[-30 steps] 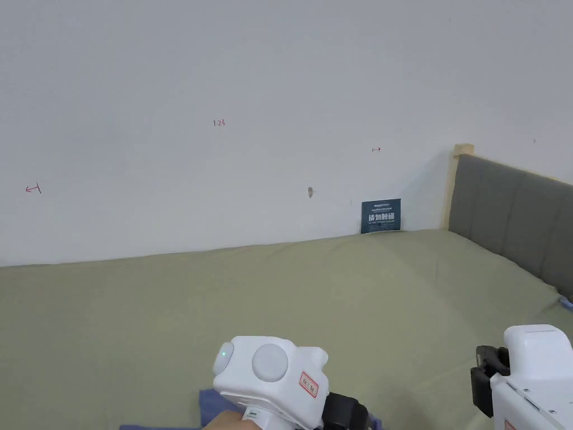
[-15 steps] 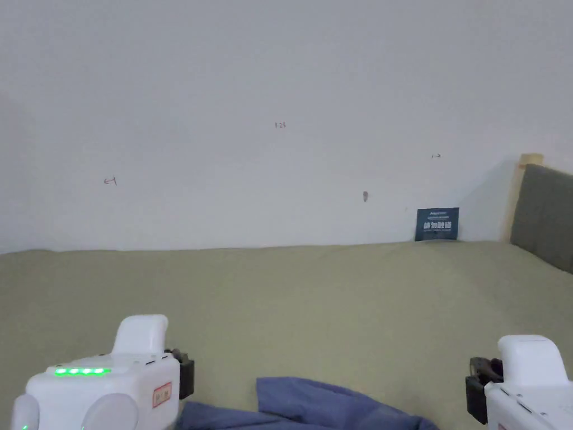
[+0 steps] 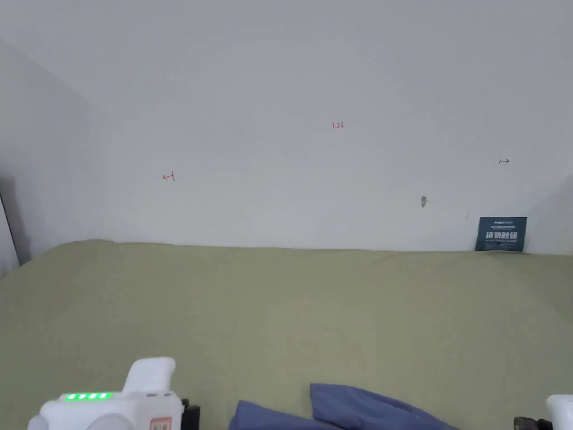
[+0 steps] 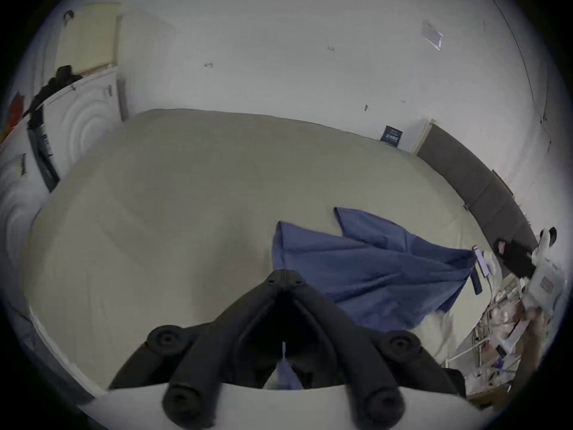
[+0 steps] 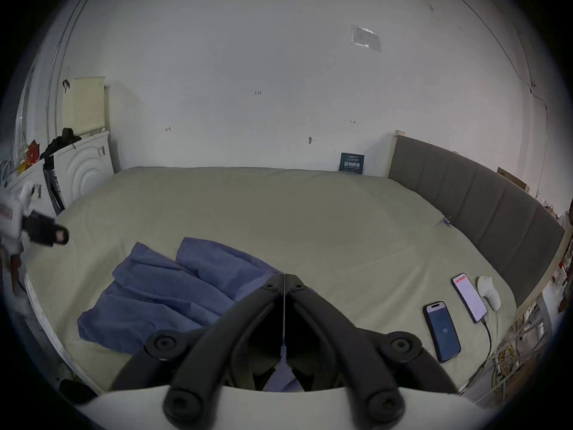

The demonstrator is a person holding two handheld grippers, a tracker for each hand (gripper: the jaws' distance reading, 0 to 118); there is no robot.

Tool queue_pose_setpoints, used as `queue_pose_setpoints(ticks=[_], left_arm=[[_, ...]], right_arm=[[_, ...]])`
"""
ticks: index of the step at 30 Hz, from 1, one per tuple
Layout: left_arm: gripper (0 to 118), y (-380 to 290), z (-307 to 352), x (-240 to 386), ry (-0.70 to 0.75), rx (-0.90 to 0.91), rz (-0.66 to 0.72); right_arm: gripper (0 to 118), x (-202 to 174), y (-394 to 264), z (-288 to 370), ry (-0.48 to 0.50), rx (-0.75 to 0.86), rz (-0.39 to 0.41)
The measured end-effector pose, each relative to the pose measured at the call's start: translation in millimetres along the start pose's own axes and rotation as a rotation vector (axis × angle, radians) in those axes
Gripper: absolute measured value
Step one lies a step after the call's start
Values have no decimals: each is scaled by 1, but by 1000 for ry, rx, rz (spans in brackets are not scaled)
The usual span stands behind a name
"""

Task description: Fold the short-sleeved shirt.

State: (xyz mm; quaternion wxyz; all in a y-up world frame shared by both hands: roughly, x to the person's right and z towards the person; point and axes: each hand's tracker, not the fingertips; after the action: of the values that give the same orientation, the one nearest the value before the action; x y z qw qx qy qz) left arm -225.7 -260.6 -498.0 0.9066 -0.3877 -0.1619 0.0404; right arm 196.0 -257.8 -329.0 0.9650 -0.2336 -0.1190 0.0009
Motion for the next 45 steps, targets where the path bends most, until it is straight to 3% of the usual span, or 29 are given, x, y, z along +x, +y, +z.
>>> queue_pose_setpoints(ticks=[5, 6, 7, 8, 9, 11, 16, 21, 22, 23, 24, 25, 26, 28, 32, 35, 36, 37, 38, 39, 45], left_arm=[[2, 63, -74, 19, -54, -134, -38], [17, 72, -90, 21, -72, -189, -39], [68, 80, -109, 23, -100, -263, -27], [105, 85, -128, 26, -110, -326, -15], [118, 82, -143, 30, -94, -377, -10], [110, 76, -171, 29, -91, -371, 1], [108, 45, -228, 29, 18, -513, -16], [94, 37, -226, 34, 68, -476, -35], [78, 39, -223, 35, 90, -456, -66], [59, 41, -220, 34, 127, -434, -101], [36, 41, -217, 30, 118, -422, -87], [7, 48, -210, 26, 27, -389, -18], [7, 49, -206, 22, -32, -372, 57], [7, 49, -206, 22, -26, -373, 108], [7, 42, -188, 46, 1, -365, 44], [7, 42, -178, 55, -12, -363, 49], [7, 41, -176, 56, -16, -362, 52], [7, 44, -174, 53, -19, -361, 53], [7, 44, -171, 54, -18, -358, 50], [7, 44, -167, 54, -18, -354, 46], [7, 52, -145, 48, -35, -282, 24]], right_arm=[[2, 8, 2, -9, -15, 6, 13], [2, 10, 3, -10, -22, 7, 9], [2, 13, 4, -12, -30, 7, 5], [2, 16, 4, -13, -36, 9, 2], [2, 19, 4, -13, -42, 12, 0], [2, 24, 4, -13, -55, 17, 1], [2, 37, -1, -14, -60, 30, -5], [2, 52, -9, -21, -69, 18, -26], [4, 55, -12, -22, -62, 17, -37], [15, 57, -14, -22, -52, 22, -52], [44, 59, -17, -21, -29, 21, -66], [95, 61, -19, -22, 28, -12, -80], [118, 62, -22, -23, 82, -70, -87], [115, 58, -38, -18, 169, -79, -70], [115, 43, -45, -33, 138, -148, 23], [110, 43, -50, -49, 137, -163, 11], [100, 45, -51, -52, 139, -174, -9], [68, 47, -51, -56, 143, -182, -36], [28, 50, -50, -59, 162, -189, -67], [10, 52, -49, -61, 183, -202, -91], [10, 44, -44, -53, 209, -197, -42]])
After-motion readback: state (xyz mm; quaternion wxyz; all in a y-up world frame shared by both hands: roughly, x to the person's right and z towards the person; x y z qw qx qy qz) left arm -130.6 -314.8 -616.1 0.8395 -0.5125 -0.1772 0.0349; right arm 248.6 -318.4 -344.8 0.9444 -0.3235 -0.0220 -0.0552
